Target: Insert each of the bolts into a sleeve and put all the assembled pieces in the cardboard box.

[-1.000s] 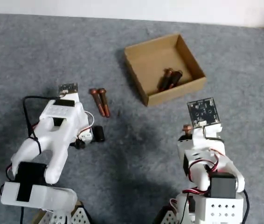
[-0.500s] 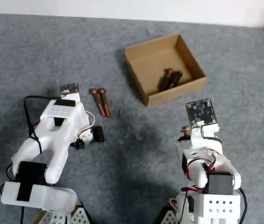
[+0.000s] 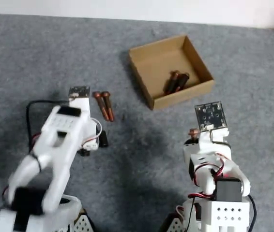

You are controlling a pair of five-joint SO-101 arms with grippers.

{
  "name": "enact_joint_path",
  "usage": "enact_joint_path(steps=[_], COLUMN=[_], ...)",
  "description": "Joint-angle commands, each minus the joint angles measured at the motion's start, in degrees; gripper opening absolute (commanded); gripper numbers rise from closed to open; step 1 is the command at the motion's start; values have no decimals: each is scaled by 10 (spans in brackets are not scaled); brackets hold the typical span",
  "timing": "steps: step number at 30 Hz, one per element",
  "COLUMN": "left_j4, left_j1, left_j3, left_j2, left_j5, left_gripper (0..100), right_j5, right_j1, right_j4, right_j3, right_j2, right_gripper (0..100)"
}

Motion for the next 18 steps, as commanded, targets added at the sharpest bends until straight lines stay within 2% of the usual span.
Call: enact_joint_path(steps=[1, 5, 9, 14, 18], left_j4=[-3, 2, 3, -2, -26], left_j1=[12, 13, 40, 128, 189], left_j3=[56, 114, 157, 229, 275], left_j2=[-165, -360, -558, -752, -865], left_j5=[-28, -48, -92, -123, -124], left_gripper=[4, 4, 4, 5, 5], right_j5=[-8, -10, -63, -69, -70], right_j1=[4, 4, -10, -121, -202], right_j4=[-19, -20, -53, -60, -109], right_j3=[-3, -8, -35, -95, -147], right_j2=[-6, -6, -7, -7, -37], right_gripper=[5, 5, 5, 5, 5])
